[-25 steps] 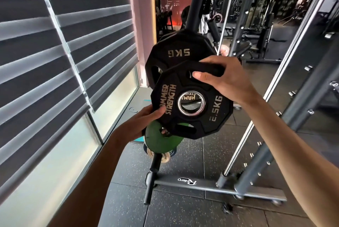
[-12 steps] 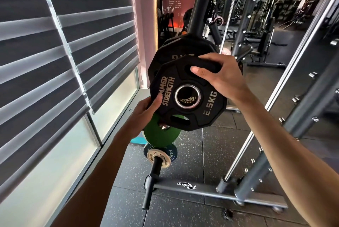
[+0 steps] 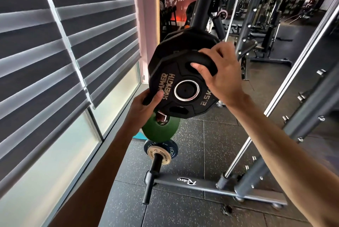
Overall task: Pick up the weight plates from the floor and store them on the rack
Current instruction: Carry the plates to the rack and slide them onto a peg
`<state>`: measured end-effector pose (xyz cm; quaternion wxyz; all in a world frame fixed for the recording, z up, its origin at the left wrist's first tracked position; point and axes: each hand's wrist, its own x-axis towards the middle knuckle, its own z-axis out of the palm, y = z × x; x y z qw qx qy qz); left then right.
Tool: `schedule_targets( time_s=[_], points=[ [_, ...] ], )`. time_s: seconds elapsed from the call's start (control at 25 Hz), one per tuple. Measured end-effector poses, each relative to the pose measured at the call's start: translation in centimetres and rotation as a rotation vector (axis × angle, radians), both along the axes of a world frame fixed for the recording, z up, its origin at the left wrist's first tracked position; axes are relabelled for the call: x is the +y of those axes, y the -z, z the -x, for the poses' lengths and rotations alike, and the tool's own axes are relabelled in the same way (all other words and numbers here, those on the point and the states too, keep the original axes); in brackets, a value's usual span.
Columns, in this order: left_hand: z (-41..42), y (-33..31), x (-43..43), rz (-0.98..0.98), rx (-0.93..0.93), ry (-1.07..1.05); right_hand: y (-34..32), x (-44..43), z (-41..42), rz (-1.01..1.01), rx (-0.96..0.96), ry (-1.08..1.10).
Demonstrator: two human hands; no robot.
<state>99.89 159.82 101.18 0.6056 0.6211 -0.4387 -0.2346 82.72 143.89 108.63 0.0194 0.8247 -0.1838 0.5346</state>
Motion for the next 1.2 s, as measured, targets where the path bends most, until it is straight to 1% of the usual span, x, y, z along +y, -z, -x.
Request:
schedule_targets(
  time_s=[0.12, 0.2, 0.28, 0.36, 0.44, 0.52, 0.6, 0.64, 0.72, 0.76, 0.88, 1.0, 1.08, 1.12, 1.2],
  points=[
    [-0.5, 0.6, -0.2, -0.054, -0.029, -0.045, -0.3, -0.1, -0.9, 0.146, -0.118, 0.087],
    [-0.5, 0.9, -0.6, -0.113, -0.056, -0.083, -0.7, -0.5, -1.4, 0.214, -0.138, 0.118],
    [-0.2, 1.0, -1.4, -0.163, -0.068, -0.139, -0.5, -1.0, -1.8, 0.23, -0.113, 0.134],
    [0.0, 1.1, -2.1, -0.202, -0.036, -0.17, -0.4, -1.3, -2.2, 0.212, -0.095, 0.133],
    [-0.1, 1.4, -2.2, -0.22, 0.016, -0.137, -0.2, -1.2, -2.3, 0.202, -0.108, 0.132],
    [-0.2, 2.5, -1.7, -0.251, -0.012, -0.1, 0.2, 0.1, -2.4, 0.222, -0.163, 0.087],
    [-0.2, 4.3, -1.0, -0.335, -0.075, -0.092, 1.8, 3.1, -2.8, 0.206, -0.203, -0.063],
    [-0.2, 5.3, -0.6, -0.373, -0.074, -0.108, 3.3, 5.1, -3.2, 0.176, -0.191, -0.161],
    [-0.6, 7.7, 0.1, -0.439, 0.021, -0.169, 7.4, 8.9, -3.6, 0.028, -0.059, -0.329],
    [-0.9, 9.0, 0.5, -0.477, 0.094, -0.2, 10.1, 10.4, -3.8, -0.09, 0.054, -0.352],
    [-2.1, 12.6, 0.9, -0.563, 0.24, -0.234, 18.3, 13.4, -3.6, -0.454, 0.429, -0.26],
    [-2.5, 15.1, 0.7, -0.644, 0.335, -0.337, 25.4, 14.2, -4.6, -0.742, 0.701, -0.25],
    [-2.5, 16.3, 0.4, -0.663, 0.406, -0.355, 28.6, 14.2, -5.7, -0.847, 0.822, -0.273],
    [-2.6, 16.9, 0.2, -0.662, 0.438, -0.357, 29.7, 14.2, -6.2, -0.86, 0.831, -0.278],
    [-2.9, 18.5, -0.5, -0.67, 0.487, -0.354, 31.1, 13.8, -6.9, -0.804, 0.805, -0.203]
  ],
)
